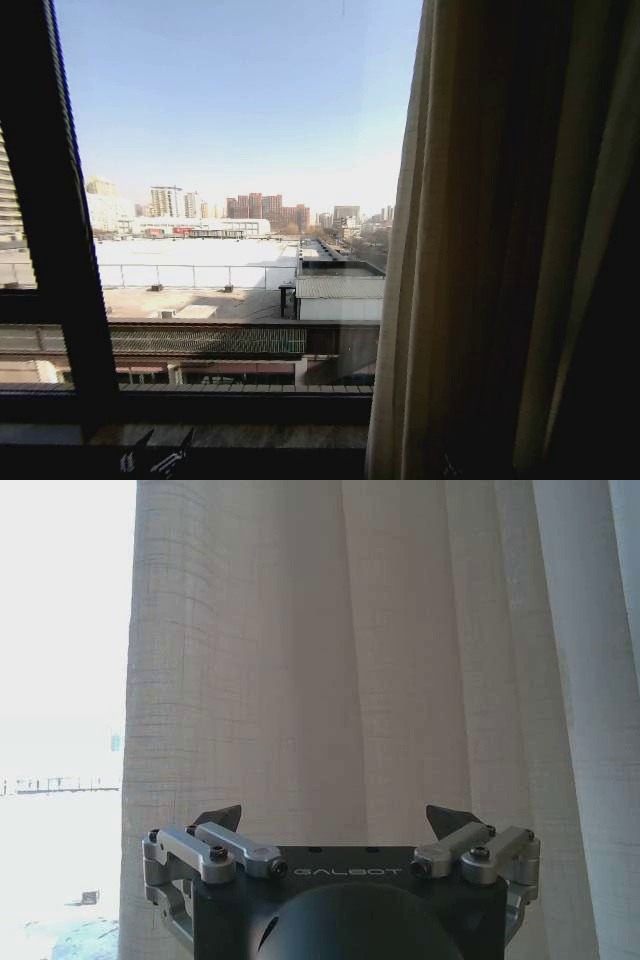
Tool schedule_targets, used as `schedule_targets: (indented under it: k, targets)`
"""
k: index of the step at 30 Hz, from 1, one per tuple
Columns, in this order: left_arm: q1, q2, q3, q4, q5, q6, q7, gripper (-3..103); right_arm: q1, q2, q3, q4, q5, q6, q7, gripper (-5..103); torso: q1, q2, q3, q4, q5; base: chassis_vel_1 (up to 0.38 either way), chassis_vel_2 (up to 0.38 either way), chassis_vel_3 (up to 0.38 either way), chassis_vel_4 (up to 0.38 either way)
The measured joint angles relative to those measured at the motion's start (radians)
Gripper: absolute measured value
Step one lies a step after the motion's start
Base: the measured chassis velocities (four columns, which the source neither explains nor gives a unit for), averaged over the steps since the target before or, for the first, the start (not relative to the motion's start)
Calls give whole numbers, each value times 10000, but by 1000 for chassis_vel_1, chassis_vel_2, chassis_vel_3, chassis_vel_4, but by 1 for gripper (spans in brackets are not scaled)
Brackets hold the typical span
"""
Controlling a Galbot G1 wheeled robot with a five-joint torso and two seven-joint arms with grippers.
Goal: Open the curtains by pulling them apart, changing their state from closed to fully open.
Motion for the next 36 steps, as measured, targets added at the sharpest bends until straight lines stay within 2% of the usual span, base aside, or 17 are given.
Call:
schedule_targets:
  k: [19,36]
  targets:
    - [49,-104,85,-19,191,4,-13,100,125,57,-33,-95,-126,-80,-3,100,0,0,0,-1,-3,130,133,-135,-141]
    - [96,-176,186,-112,273,5,-20,100,381,85,-173,-19,202,-772,44,100,0,0,0,-1,2,62,66,-55,-60]
